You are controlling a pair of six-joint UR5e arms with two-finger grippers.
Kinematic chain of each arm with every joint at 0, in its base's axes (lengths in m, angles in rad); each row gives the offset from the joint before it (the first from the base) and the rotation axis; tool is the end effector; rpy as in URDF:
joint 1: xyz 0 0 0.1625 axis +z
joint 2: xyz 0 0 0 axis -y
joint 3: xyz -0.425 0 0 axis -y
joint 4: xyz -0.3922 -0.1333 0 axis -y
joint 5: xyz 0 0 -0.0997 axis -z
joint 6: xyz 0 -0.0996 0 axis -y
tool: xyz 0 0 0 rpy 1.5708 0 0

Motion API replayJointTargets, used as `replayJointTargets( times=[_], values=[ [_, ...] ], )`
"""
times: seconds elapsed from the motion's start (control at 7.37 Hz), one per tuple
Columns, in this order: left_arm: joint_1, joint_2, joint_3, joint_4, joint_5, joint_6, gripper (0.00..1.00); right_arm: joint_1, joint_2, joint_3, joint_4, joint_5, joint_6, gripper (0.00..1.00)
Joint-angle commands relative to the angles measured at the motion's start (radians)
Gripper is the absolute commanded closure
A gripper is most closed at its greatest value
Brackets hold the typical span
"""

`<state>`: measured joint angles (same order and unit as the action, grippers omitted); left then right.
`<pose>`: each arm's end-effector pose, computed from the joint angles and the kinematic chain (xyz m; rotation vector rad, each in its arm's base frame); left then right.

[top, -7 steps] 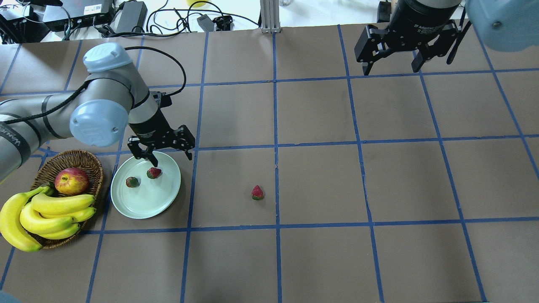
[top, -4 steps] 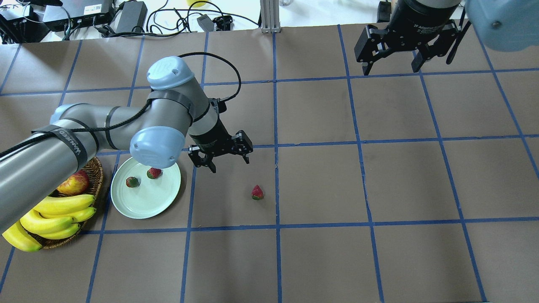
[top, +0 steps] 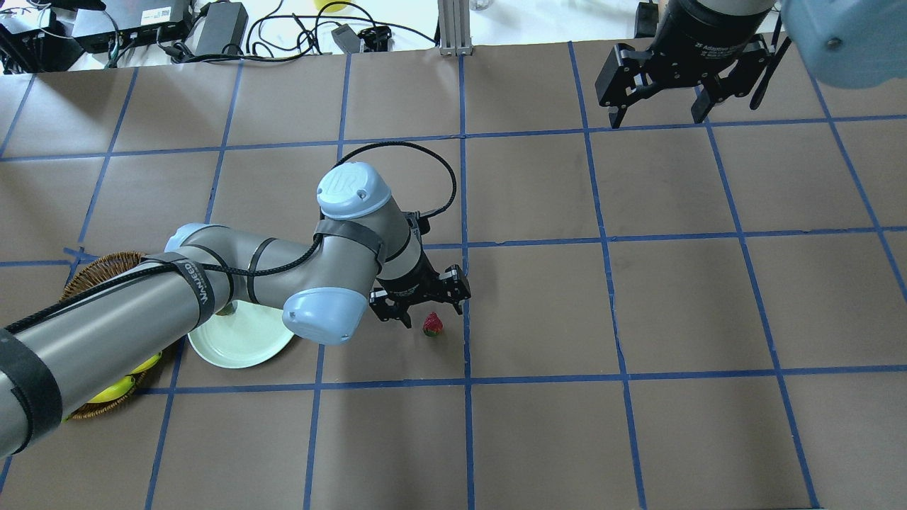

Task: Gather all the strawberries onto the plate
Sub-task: 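Reach the left gripper to the last strawberry and grasp it, then carry the strawberry onto the plate and open the left gripper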

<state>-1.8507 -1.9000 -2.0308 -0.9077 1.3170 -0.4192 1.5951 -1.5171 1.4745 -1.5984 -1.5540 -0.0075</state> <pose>-0.2904 -0.4372 0.1781 0.2275 -2.9224 -0.3019 0.1476 -0.5177 0.5112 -0.0506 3.1219 -0.1094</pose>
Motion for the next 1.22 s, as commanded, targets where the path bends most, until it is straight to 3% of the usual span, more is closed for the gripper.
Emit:
replayJointTargets(
  times=[0.0, 0.14, 0.54, 0.68, 0.81, 0.95, 1.09],
  values=[
    [-0.008, -0.005, -0.032, 0.003, 0.002, -0.006, 0.33, -0.001, 0.0, 0.001, 0.0, 0.0, 0.0, 0.0],
    [-0.008, -0.004, -0.029, 0.0, -0.007, -0.007, 0.99, -0.001, 0.0, 0.001, 0.0, 0.002, 0.001, 0.0],
    [-0.002, 0.009, 0.032, -0.013, 0.004, -0.006, 1.0, -0.001, 0.0, 0.001, -0.002, 0.002, 0.0, 0.0],
    [0.014, 0.033, 0.085, -0.092, 0.034, 0.003, 1.0, -0.003, 0.0, 0.001, -0.002, 0.0, 0.001, 0.0],
    [0.074, 0.045, 0.159, -0.208, 0.119, 0.013, 1.0, -0.001, 0.0, 0.001, -0.002, 0.0, 0.0, 0.0],
    [0.14, 0.059, 0.203, -0.29, 0.137, 0.032, 1.0, -0.001, 0.0, 0.001, -0.002, 0.0, 0.0, 0.0],
    [0.209, 0.07, 0.208, -0.304, 0.225, 0.121, 1.0, -0.001, 0.0, 0.001, -0.002, 0.0, 0.001, 0.0]
  ],
)
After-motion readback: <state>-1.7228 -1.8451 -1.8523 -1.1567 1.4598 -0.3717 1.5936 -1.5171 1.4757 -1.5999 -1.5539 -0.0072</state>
